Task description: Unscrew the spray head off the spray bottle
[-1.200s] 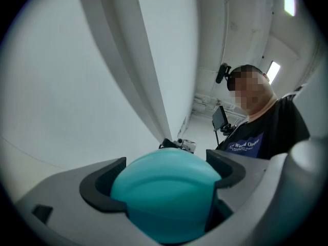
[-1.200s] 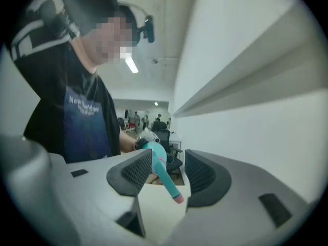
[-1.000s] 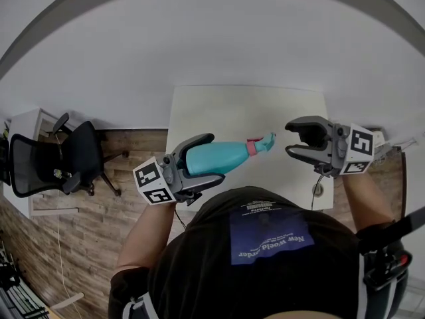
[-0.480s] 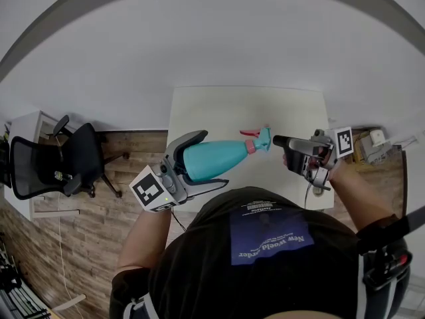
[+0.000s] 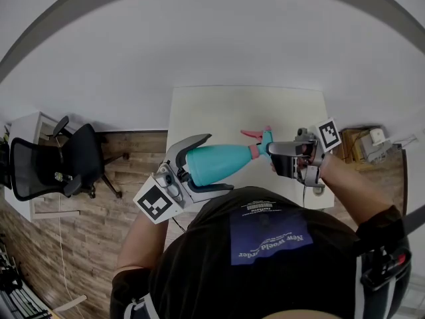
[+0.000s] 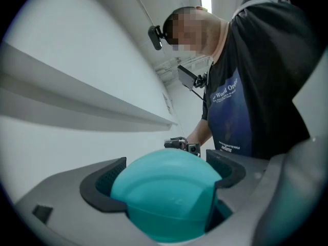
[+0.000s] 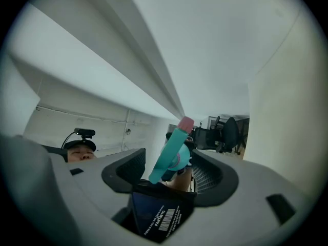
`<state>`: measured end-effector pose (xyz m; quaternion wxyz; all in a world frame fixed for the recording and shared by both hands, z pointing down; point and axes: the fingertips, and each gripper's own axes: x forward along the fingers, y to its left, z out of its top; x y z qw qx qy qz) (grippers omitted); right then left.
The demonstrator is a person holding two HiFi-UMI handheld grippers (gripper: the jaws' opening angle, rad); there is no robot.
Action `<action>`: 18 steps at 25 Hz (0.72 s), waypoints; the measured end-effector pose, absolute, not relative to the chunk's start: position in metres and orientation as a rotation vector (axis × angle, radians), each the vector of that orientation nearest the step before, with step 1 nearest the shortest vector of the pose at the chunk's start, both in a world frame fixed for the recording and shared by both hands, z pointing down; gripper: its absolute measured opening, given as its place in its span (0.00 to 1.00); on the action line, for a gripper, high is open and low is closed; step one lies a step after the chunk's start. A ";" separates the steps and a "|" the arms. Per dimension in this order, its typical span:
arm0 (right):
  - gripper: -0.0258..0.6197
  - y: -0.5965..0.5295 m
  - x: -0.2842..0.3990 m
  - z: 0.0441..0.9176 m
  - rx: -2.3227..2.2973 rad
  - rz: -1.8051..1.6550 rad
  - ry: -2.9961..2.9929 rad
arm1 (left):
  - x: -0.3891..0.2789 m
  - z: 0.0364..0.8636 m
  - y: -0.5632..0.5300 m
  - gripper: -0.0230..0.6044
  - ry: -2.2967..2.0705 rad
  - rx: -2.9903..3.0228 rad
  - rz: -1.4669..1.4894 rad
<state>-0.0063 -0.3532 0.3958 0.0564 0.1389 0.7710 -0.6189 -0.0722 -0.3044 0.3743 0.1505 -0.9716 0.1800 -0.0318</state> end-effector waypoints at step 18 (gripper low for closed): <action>0.25 -0.334 -0.022 0.406 0.435 -1.865 2.480 | -0.057 0.372 -0.289 0.83 0.435 -2.690 -0.149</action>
